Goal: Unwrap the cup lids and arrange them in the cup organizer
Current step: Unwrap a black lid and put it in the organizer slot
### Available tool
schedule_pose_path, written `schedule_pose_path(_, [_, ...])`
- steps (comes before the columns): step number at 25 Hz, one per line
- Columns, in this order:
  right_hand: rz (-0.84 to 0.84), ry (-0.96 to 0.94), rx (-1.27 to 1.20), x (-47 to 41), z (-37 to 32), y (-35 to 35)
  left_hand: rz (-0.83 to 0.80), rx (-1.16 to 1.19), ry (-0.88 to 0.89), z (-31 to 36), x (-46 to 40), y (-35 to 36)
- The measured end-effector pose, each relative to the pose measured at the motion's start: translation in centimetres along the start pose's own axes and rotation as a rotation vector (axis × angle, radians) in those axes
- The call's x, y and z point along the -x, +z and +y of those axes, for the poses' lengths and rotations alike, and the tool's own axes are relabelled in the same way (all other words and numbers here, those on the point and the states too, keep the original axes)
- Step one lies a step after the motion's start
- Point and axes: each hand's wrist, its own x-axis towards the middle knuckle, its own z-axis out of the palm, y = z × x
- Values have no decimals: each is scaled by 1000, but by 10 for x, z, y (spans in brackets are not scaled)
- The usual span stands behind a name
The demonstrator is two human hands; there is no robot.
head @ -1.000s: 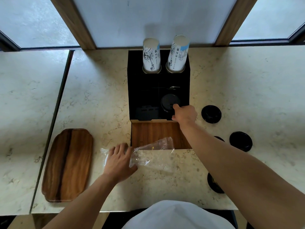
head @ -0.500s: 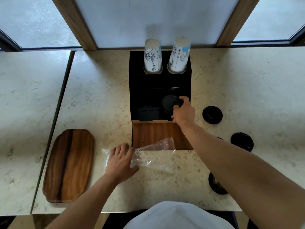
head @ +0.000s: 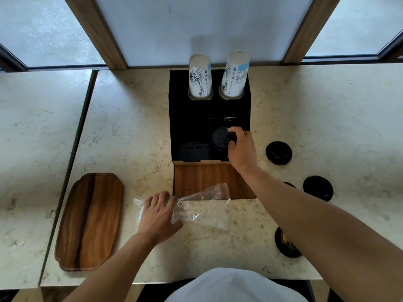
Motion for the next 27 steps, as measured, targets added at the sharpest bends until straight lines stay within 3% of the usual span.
schedule_pose_path(6, [-86,12,-35,-1,8,3,0,3,-5,1,-1,-2])
schedule_pose_path(11, [-201,-22,101,1,14,8,9,9,-3,1,0,-1])
schedule_pose_path(19, [-88,-30,175,-5,13,20,23,16,1,0,-1,0])
schedule_pose_path(27, [-24,-32,100,-5,15,26,9,4,-1,0,-1,-1])
